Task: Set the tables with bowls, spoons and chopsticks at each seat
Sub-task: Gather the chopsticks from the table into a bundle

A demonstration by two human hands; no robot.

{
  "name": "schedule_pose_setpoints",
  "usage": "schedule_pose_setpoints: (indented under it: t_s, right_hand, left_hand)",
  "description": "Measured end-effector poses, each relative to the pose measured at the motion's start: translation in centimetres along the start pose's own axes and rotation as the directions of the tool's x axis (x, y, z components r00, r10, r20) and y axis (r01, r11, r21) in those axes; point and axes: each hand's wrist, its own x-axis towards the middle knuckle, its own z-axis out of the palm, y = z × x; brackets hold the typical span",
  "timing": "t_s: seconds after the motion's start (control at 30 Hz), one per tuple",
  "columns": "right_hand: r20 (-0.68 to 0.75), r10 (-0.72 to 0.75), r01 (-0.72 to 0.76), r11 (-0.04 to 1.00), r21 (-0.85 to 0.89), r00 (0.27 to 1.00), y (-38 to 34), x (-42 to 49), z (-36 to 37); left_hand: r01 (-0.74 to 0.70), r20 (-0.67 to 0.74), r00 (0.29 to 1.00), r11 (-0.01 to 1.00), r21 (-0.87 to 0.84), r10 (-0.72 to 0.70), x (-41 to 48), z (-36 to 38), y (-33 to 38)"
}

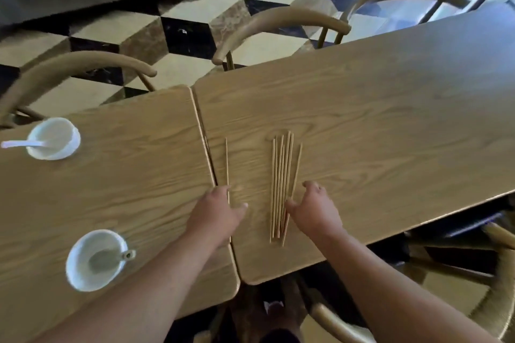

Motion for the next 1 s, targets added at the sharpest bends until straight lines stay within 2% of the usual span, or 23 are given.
schedule_pose_setpoints:
  t_s: [0.13, 0.23, 0.3, 0.33, 0.4, 0.5, 0.7, 0.77, 1.0]
  right_hand:
    - [0.015, 0.005, -0.006, 0.999, 0.05, 1.0, -0.4, 1.7, 1.1]
    - [0.006, -0.007, 0.006, 0.996, 0.087, 1.0, -1.2, 2.7, 1.5]
    - [0.002, -0.02, 0.019, 0.995, 0.096, 1.0, -1.7, 3.3, 1.6]
    - [0.002, -0.025, 0.025, 0.994, 0.104, 1.0, -1.9, 3.5, 1.7]
    - [0.0, -0.027, 0.027, 0.991, 0.133, 1.0, -2.2, 3.9, 1.8]
    - [-0.002, -0.032, 0.032, 0.983, 0.178, 0.999, -2.9, 4.3, 1.9]
    - [0.08, 0.008, -0.034, 0.944, 0.328, 0.997, -3.9, 4.9, 2.5]
    - [0.109, 0.014, -0.051, 0.937, 0.345, 0.994, -4.0, 5.1, 2.5]
    - [0.102, 0.052, -0.08, 0.956, 0.284, 0.993, -4.8, 5.8, 2.8]
  left_hand:
    - [0.047, 0.019, 0.999, 0.998, -0.038, -0.046, 1.8, 2.3, 1.2]
    - [0.03, -0.107, 0.994, 0.999, -0.033, -0.034, 2.3, 2.9, 2.2]
    - [0.104, -0.194, 0.974, 0.991, -0.087, -0.12, 2.9, 2.6, 2.7]
    - [0.145, -0.195, 0.967, 0.984, -0.108, -0.164, 3.2, 2.4, 2.9]
    - [0.168, -0.148, 0.973, 0.982, -0.091, -0.18, 3.7, 2.4, 2.8]
    - [0.104, -0.12, 0.987, 0.993, -0.051, -0.109, 3.8, 2.8, 3.1]
    - [0.023, 0.04, 0.999, 0.982, -0.185, -0.016, 4.3, 3.8, 4.7]
    - [0.007, 0.105, 0.994, 0.985, -0.17, 0.011, 4.6, 4.1, 5.1]
    - [-0.024, 0.0, 1.0, 0.998, -0.063, 0.024, 4.3, 5.0, 5.2]
